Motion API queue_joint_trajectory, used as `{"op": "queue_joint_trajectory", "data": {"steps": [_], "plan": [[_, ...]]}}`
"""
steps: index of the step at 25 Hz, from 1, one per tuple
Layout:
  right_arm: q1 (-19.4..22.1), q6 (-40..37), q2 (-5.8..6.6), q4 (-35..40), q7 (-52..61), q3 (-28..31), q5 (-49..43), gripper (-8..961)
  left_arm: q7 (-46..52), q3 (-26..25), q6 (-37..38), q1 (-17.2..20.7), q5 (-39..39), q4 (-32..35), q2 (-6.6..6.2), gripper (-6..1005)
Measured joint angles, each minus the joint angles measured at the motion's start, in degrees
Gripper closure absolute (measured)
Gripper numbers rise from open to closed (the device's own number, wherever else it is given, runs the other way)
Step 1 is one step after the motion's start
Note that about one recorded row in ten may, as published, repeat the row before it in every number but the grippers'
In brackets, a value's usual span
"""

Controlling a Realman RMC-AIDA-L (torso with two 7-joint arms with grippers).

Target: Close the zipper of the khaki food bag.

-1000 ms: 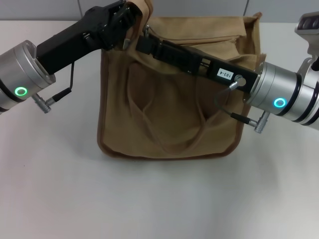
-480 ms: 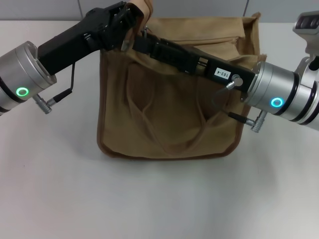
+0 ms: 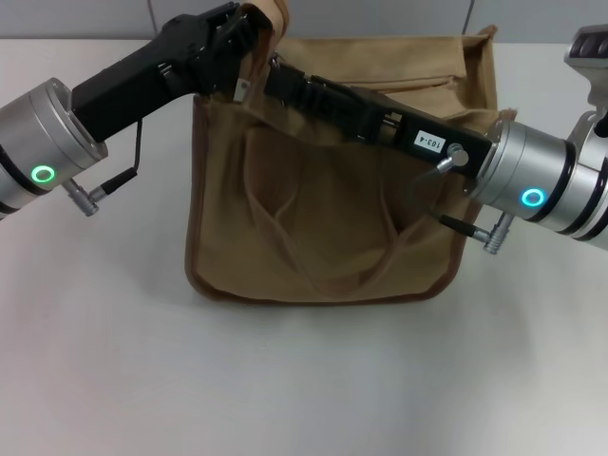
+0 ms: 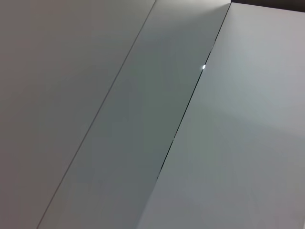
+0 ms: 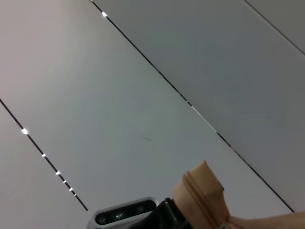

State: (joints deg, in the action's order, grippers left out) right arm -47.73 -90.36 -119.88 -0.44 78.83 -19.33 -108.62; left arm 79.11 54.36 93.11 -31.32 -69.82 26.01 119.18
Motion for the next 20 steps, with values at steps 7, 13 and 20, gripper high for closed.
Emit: {"op": "queue_joint_trajectory", "data": {"steps": [7, 13, 20], "plan": [[0.2, 0.2, 0.00, 0.2, 0.0, 0.0, 0.0, 572, 0.0, -0.2, -0.2, 0.0, 0.0, 0.0, 0.00, 948], [0.3, 0.2, 0.00, 0.5, -0.7, 0.0, 0.0, 675, -0.1, -0.3, -0.8, 0.0, 0.0, 0.0, 0.00, 946], [1.1, -0.3, 0.00, 0.5, -4.4, 0.0, 0.0, 779, -0.1, -0.3, -0.9, 0.0, 0.0, 0.0, 0.00, 944]]}}
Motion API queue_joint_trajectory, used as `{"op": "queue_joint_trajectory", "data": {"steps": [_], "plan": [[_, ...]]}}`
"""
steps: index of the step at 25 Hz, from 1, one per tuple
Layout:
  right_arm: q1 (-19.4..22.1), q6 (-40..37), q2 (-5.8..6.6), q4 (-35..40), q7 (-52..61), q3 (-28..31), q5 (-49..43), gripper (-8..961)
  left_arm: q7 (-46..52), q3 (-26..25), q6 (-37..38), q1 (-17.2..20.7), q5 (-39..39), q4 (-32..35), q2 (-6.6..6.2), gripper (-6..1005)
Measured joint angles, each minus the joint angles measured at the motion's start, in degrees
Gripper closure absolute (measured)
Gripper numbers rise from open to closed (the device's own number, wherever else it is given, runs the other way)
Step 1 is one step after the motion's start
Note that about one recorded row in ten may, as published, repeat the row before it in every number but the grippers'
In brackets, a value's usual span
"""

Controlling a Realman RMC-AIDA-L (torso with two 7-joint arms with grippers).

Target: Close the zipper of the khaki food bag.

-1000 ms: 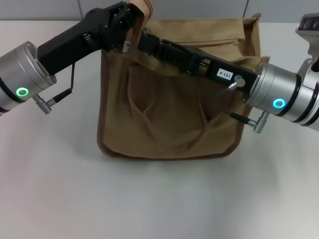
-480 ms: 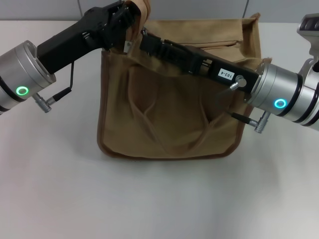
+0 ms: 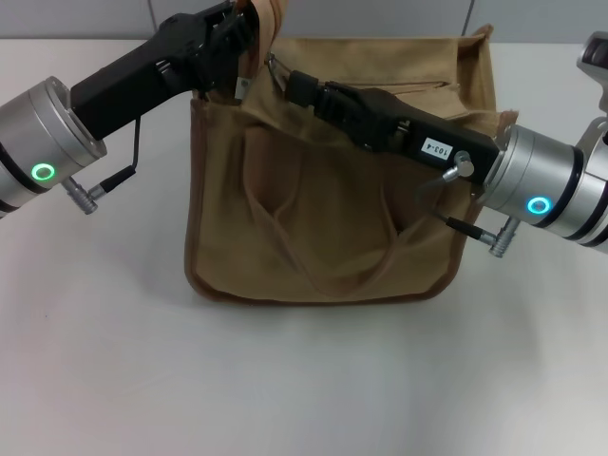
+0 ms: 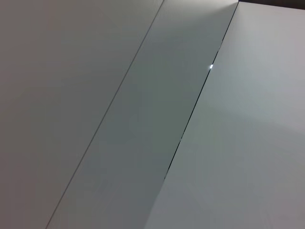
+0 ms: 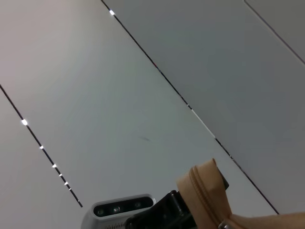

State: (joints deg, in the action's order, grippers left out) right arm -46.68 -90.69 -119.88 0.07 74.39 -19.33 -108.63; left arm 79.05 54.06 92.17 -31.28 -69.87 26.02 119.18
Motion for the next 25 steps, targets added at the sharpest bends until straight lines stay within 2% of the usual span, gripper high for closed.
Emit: {"op": "queue_joint_trajectory", "data": {"steps": [10, 17, 18, 19, 20, 21, 22, 24, 25], "plan": [[-0.3, -0.1, 0.04, -0.1, 0.0, 0.4, 0.0, 955, 0.1, 0.0, 0.0, 0.0, 0.0, 0.0, 0.00, 941], [1.6, -1.0, 0.04, -1.1, -8.1, 3.0, 0.0, 889, 0.2, 0.1, 0.5, 0.1, 1.0, 0.0, 0.00, 939], [3.0, -2.4, 0.04, -2.1, -15.0, 5.1, 0.0, 880, 0.2, 0.3, 0.7, 0.0, 2.0, 0.0, 0.00, 939], [3.0, -2.4, 0.04, -2.1, -15.0, 5.1, 0.0, 839, 0.2, 0.3, 0.7, 0.0, 2.0, 0.0, 0.00, 939], [4.5, -3.4, 0.03, -3.8, -24.2, 7.6, 0.0, 798, 0.3, 0.3, 0.8, -0.2, 2.2, 0.1, 0.00, 938], [4.5, -3.4, 0.03, -3.8, -24.2, 7.6, 0.0, 758, 0.3, 0.3, 0.9, -0.3, 2.2, 0.1, 0.00, 938], [5.3, -3.5, 0.03, -5.0, -29.6, 9.1, 0.0, 717, 0.4, 0.3, 0.9, -0.4, 2.2, 0.1, 0.00, 938], [6.6, -2.9, 0.03, -8.0, -42.3, 11.6, 0.0, 671, 0.4, 0.4, 0.8, -0.7, 2.2, 0.1, 0.00, 937], [7.3, -1.8, 0.01, -11.5, -54.9, 13.0, 0.0, 666, 0.4, 0.7, 0.6, -0.8, 2.3, 0.1, 0.00, 937]]}}
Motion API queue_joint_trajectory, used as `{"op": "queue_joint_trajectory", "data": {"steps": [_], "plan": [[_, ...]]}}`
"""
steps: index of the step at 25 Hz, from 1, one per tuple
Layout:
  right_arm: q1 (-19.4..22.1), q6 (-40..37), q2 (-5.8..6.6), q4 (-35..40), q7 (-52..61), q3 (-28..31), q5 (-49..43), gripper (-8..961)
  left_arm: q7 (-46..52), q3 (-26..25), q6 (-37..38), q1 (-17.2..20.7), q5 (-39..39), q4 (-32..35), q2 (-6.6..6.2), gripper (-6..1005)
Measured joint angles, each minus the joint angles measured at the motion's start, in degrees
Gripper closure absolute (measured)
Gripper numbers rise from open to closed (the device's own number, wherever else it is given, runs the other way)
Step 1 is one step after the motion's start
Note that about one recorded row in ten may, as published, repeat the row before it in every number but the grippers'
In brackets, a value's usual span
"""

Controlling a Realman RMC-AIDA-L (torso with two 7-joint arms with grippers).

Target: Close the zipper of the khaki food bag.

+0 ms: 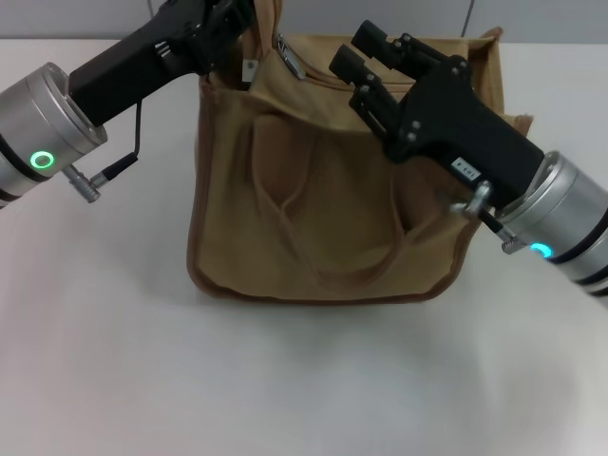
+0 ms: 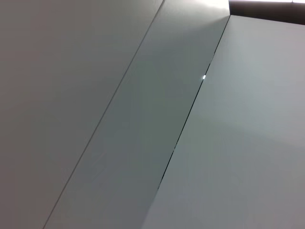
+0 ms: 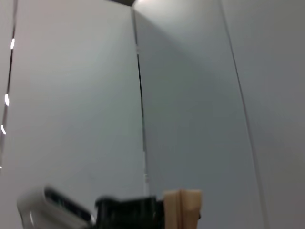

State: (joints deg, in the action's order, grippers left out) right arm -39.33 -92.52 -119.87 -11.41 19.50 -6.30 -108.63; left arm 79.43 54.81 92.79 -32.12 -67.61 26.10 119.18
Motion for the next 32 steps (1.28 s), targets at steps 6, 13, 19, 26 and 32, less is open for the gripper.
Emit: {"op": "queue_joint_trajectory", "data": {"steps": [6, 13, 19, 26, 32], "plan": [[0.8, 4.8, -0.01, -8.8, -24.4, 4.1, -0.2, 635, 0.0, 0.2, -0.3, -0.2, 0.0, 0.0, 0.00, 935], [0.8, 8.8, -0.02, -14.4, -42.4, 5.1, -0.3, 621, 0.0, 0.2, -0.3, -0.7, 0.0, 0.0, 0.00, 933], [0.8, 12.3, -0.02, -16.5, -48.0, 10.2, -0.5, 622, 0.0, 0.2, -0.4, -1.4, 0.1, -0.2, 0.00, 932], [0.5, 14.0, -0.01, -16.9, -47.9, 11.9, -2.5, 621, 0.0, 0.3, -0.4, -1.6, 0.4, -0.7, 0.00, 930], [1.4, 13.8, -0.01, -17.1, -47.9, 13.8, -3.5, 621, -0.3, 0.3, -0.4, -1.6, 0.8, -0.7, 0.00, 928]]}}
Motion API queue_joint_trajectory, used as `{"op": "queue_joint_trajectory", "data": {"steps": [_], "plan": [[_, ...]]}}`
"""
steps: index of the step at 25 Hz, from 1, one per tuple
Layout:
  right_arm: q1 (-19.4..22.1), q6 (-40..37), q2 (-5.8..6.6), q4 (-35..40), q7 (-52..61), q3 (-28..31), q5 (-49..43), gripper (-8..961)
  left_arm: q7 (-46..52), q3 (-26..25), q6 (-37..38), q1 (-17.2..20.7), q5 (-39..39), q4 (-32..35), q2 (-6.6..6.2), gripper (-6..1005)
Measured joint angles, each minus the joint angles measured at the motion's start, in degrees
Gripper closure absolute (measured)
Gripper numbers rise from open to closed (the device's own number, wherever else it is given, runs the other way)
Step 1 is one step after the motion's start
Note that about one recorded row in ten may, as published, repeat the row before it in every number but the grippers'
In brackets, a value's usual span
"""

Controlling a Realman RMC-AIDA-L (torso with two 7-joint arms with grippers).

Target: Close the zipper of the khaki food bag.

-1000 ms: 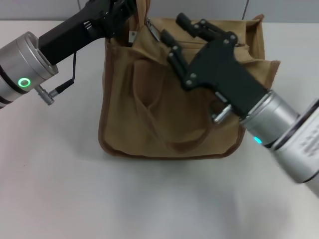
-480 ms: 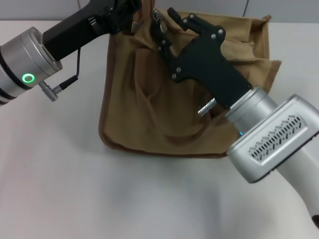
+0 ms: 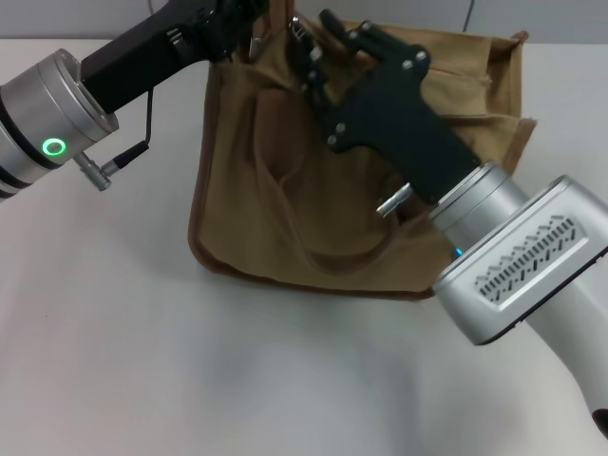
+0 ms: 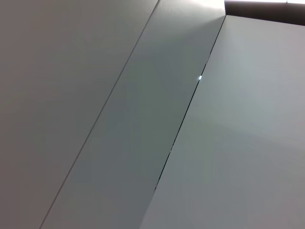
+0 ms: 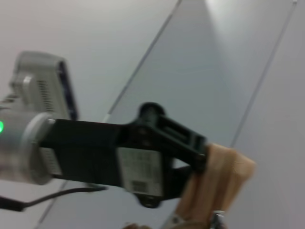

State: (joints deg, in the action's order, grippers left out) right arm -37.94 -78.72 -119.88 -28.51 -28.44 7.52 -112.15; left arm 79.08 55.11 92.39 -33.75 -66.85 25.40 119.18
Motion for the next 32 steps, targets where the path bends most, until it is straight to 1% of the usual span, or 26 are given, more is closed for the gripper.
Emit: {"op": "queue_joint_trajectory", "data": {"steps": [1, 3, 23, 26, 32], "plan": [[0.5, -0.1, 0.00, -0.2, 0.0, 1.6, -0.2, 621, 0.0, 0.0, 0.0, 0.0, 0.0, 0.0, 0.00, 928], [0.6, -0.1, 0.00, -0.5, 0.0, 2.0, -0.3, 626, -0.1, 0.0, -0.1, 0.1, 0.0, 0.0, 0.00, 927], [1.0, 0.3, 0.00, -1.3, 0.0, 1.7, -2.5, 674, -0.2, 0.0, -0.2, 0.5, 0.0, -0.1, 0.00, 922], [1.1, 0.4, 0.00, -1.3, 0.0, 1.6, -2.6, 855, -0.2, 0.0, -0.2, 0.6, 0.0, -0.1, 0.00, 921], [1.4, 0.4, 0.00, -1.3, 0.0, 1.6, -3.1, 911, -0.2, 0.0, -0.1, 0.7, 0.0, -0.1, 0.00, 919]]}}
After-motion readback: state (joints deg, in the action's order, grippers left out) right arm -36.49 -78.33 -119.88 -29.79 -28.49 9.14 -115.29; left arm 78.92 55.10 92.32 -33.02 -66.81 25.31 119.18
